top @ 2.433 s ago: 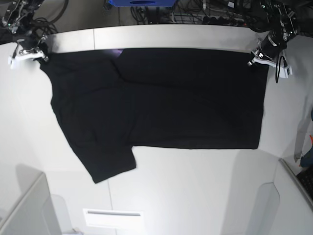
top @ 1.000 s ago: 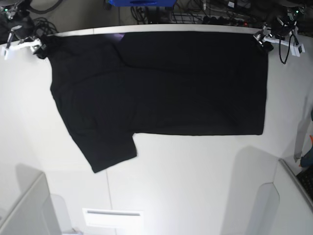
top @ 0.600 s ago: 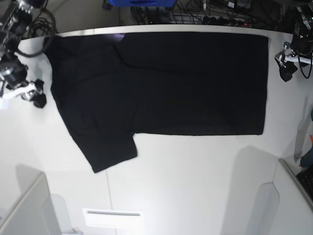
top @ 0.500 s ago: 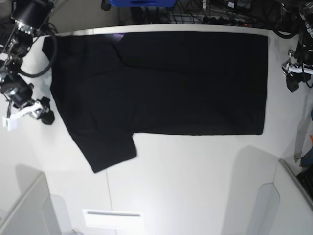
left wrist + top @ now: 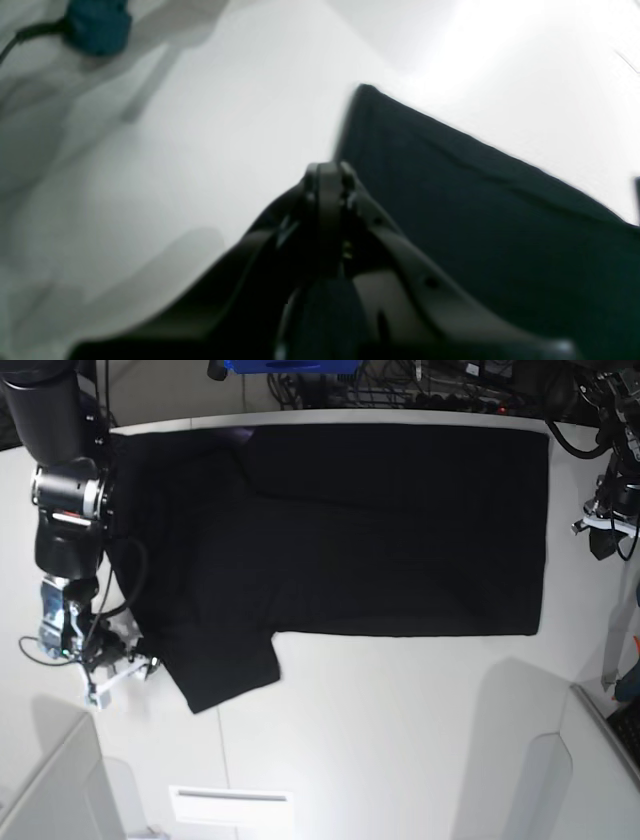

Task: Fold the T-shirt properly
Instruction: 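Move both grippers to the hem corners and grasp the hem, then lift the hem with both grippers and fold it onto the collar edge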

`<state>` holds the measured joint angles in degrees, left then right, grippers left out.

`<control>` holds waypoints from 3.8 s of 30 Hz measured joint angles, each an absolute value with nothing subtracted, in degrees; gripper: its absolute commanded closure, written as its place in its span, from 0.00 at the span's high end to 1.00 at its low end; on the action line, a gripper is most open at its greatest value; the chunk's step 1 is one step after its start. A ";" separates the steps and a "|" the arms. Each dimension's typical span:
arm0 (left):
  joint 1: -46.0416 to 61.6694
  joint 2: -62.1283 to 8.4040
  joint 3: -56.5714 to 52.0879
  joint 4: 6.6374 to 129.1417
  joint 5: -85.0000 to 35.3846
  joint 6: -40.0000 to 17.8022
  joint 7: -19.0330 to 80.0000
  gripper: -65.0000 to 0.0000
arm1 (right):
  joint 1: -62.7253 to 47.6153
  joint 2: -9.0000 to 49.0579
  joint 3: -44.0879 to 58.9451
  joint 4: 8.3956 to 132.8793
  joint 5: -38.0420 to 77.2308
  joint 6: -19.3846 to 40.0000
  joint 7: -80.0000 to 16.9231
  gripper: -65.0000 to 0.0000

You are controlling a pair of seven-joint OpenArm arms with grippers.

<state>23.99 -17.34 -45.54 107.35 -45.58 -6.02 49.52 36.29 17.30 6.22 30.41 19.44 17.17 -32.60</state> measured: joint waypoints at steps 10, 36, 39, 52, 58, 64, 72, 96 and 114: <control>23.51 -18.00 -44.88 100.92 -45.91 -6.13 49.69 0.45 | 34.28 15.77 1.63 33.91 19.53 18.79 -32.16 0.63; -13.43 -26.94 -17.32 64.05 -45.82 -1.06 49.08 0.62 | 32.38 13.47 1.98 36.27 20.53 20.01 -31.73 0.00; -19.11 -27.18 -11.27 57.34 -46.09 -1.04 48.36 0.64 | 32.38 13.45 1.96 36.27 20.53 20.03 -31.66 0.00; -25.69 -27.79 -2.63 46.39 -46.11 -1.32 46.41 0.59 | 32.36 13.61 1.96 36.38 20.53 20.03 -31.70 0.00; -24.56 -27.90 -2.96 46.74 -46.57 -1.48 45.63 0.43 | 32.36 13.61 1.96 36.38 20.53 20.03 -31.73 0.00; -24.62 -30.22 -2.90 47.07 -46.68 -1.43 47.31 0.60 | 32.36 13.61 1.78 36.38 20.53 20.03 -31.70 0.00; -22.79 -30.92 -2.76 50.04 -45.89 0.78 48.29 0.62 | 32.36 13.45 1.63 36.42 20.51 20.05 -31.70 0.00; -22.68 -27.83 -2.20 50.41 -45.93 0.91 46.52 0.11 | 32.36 13.45 1.58 36.42 20.53 20.05 -31.68 0.00; -17.78 -27.29 -2.52 61.08 -41.95 1.02 49.39 0.00 | 24.34 13.30 7.20 53.32 19.88 20.51 -30.24 0.00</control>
<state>-17.78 -27.29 -2.52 61.08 -41.95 1.02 49.39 24.34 13.30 7.20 53.32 19.88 20.51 -30.24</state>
